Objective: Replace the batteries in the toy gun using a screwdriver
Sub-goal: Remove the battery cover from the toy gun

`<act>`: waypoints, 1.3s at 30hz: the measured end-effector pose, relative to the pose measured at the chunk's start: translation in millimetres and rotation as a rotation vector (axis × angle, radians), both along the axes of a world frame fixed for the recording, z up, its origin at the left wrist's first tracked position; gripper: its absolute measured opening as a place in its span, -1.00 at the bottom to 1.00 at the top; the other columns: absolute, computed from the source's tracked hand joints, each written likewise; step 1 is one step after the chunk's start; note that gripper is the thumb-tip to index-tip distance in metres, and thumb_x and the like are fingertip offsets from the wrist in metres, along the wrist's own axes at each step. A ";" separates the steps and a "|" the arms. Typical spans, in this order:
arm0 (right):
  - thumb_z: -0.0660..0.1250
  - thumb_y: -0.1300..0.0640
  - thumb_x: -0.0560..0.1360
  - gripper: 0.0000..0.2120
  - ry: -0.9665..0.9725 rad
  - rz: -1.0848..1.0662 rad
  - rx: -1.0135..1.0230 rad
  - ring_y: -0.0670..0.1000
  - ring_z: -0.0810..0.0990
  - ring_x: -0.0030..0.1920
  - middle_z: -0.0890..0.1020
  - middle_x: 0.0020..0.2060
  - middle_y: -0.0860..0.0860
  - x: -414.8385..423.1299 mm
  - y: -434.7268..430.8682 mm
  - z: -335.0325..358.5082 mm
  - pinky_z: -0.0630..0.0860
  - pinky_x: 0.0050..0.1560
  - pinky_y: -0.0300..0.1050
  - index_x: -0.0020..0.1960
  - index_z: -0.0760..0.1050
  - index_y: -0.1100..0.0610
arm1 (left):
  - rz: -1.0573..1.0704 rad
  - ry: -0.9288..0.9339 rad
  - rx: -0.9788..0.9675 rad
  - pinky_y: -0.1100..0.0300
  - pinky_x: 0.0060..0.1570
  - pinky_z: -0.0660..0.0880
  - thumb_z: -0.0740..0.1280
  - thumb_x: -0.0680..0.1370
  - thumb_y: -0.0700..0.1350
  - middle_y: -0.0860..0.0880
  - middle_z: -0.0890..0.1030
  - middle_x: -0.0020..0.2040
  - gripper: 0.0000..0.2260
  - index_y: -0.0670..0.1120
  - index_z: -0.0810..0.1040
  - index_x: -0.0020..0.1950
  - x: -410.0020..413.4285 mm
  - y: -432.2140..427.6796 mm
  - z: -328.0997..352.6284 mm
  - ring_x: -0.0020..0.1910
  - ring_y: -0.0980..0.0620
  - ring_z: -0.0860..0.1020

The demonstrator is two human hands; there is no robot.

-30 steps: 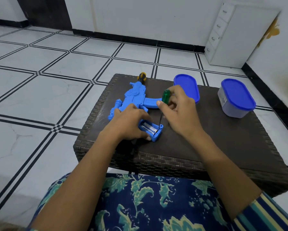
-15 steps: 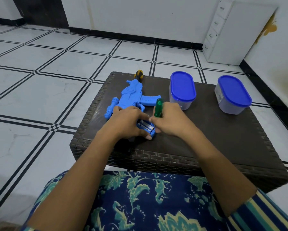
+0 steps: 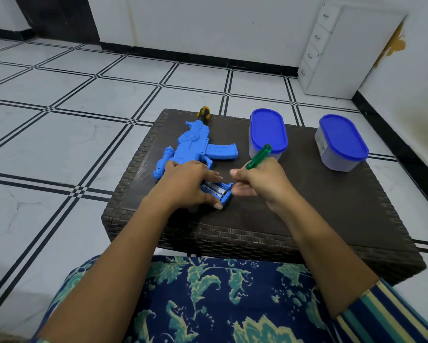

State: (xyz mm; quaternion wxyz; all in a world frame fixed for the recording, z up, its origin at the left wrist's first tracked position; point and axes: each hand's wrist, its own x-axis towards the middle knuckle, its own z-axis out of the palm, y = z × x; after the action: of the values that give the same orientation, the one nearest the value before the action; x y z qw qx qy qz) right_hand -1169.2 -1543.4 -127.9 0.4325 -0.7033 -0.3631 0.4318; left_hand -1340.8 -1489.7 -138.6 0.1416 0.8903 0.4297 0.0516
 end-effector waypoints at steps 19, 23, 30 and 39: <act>0.35 0.36 0.52 -0.96 0.546 -0.084 -0.020 0.06 0.69 -0.37 0.63 -0.25 0.17 12.2 -6.2 0.3 0.68 -0.24 -0.11 -0.09 0.54 0.35 | 0.057 -0.089 -0.030 0.00 0.07 0.21 0.38 0.44 0.24 0.23 0.62 0.06 -0.77 0.33 0.60 0.08 5.8 3.1 2.9 0.11 0.16 0.46; 0.33 0.36 0.53 -0.96 0.595 -0.086 0.020 0.04 0.69 -0.37 0.62 -0.23 0.17 12.6 -6.3 3.9 0.68 -0.25 -0.12 -0.08 0.53 0.36 | 0.079 -0.085 0.012 -0.01 0.05 0.25 0.40 0.44 0.23 0.16 0.56 -0.13 -0.80 0.29 0.62 0.04 8.5 2.7 5.2 -0.04 0.14 0.39; 0.34 0.32 0.54 -0.94 0.608 -0.084 0.090 0.05 0.67 -0.29 0.64 -0.22 0.17 15.5 -4.2 12.1 0.68 -0.19 -0.11 -0.06 0.55 0.34 | 0.102 -0.114 0.047 -0.01 0.06 0.25 0.34 0.52 0.16 0.18 0.58 -0.07 -0.85 0.21 0.63 0.04 10.3 0.5 1.5 0.07 0.09 0.49; 0.40 0.26 0.52 -0.91 0.475 -0.384 0.297 0.02 0.64 -0.33 0.63 -0.31 0.13 56.7 -11.5 18.5 0.68 -0.15 -0.10 -0.08 0.55 0.30 | -0.038 0.020 0.260 -0.39 0.33 0.07 0.27 0.58 0.00 0.18 0.57 0.15 -0.84 0.12 0.61 0.09 51.2 -12.6 -1.5 0.25 0.09 0.44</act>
State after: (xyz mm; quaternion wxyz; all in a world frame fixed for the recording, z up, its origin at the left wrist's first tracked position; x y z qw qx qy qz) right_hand -1112.5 -1554.9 -109.4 0.6763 -0.5677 -0.1721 0.4368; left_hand -1289.6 -1502.3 -140.1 0.0217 0.9096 0.4037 0.0955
